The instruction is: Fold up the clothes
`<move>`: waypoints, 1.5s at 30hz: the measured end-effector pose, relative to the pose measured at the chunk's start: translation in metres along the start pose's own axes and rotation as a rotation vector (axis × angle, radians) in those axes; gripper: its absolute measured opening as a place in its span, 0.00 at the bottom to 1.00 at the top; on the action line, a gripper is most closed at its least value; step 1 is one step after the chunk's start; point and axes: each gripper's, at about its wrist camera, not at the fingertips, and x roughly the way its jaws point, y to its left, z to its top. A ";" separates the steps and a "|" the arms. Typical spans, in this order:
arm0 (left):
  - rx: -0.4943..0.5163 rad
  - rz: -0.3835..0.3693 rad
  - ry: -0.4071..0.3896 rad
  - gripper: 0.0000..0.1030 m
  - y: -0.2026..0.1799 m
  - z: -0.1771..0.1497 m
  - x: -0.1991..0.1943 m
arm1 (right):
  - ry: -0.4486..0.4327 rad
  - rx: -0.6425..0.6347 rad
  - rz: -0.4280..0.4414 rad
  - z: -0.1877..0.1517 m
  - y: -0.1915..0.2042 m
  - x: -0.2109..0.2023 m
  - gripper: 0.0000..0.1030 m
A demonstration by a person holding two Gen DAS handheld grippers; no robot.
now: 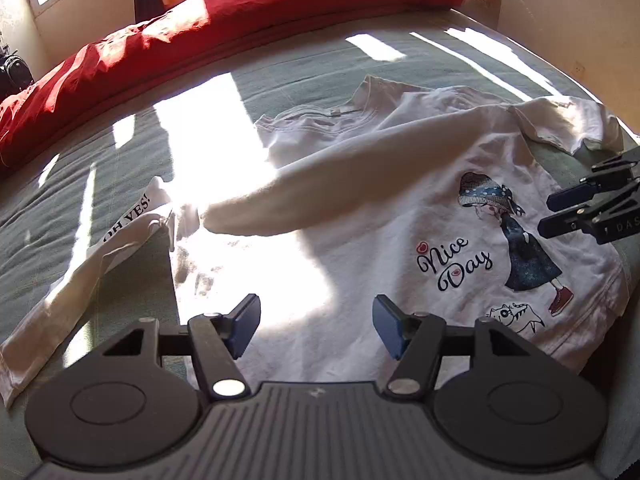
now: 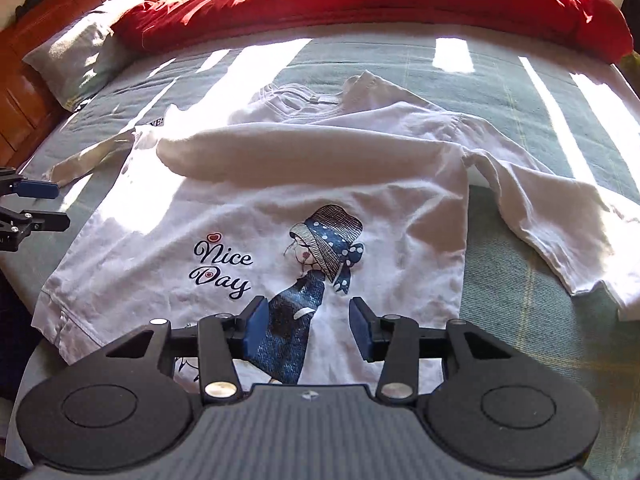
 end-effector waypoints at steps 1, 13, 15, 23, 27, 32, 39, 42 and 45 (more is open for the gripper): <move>-0.007 0.007 0.002 0.61 -0.009 0.001 0.014 | -0.007 -0.009 -0.017 0.000 0.007 0.013 0.50; -0.321 0.115 0.037 0.80 0.010 -0.084 0.026 | -0.020 -0.045 -0.103 -0.096 0.002 -0.002 0.80; -0.323 0.126 0.040 0.80 0.009 -0.087 0.021 | -0.019 0.007 -0.094 -0.106 -0.008 -0.012 0.80; -0.275 0.070 -0.064 0.80 -0.012 -0.041 0.006 | -0.134 0.079 -0.024 -0.046 -0.014 -0.024 0.79; -0.266 0.060 -0.055 0.81 -0.017 -0.030 0.022 | -0.196 0.158 0.057 0.009 -0.027 0.004 0.80; -0.309 0.052 -0.001 0.82 -0.012 -0.044 0.049 | -0.148 0.285 0.022 0.028 -0.054 0.053 0.80; -0.363 0.042 -0.004 0.98 -0.001 -0.042 0.056 | -0.141 0.188 -0.151 0.000 -0.069 0.036 0.74; -0.401 -0.030 -0.062 0.98 0.005 -0.025 0.052 | -0.129 0.069 -0.148 0.004 -0.048 0.028 0.75; -0.416 -0.038 -0.095 0.98 0.008 -0.004 0.061 | -0.126 -0.057 -0.096 0.009 -0.016 0.031 0.77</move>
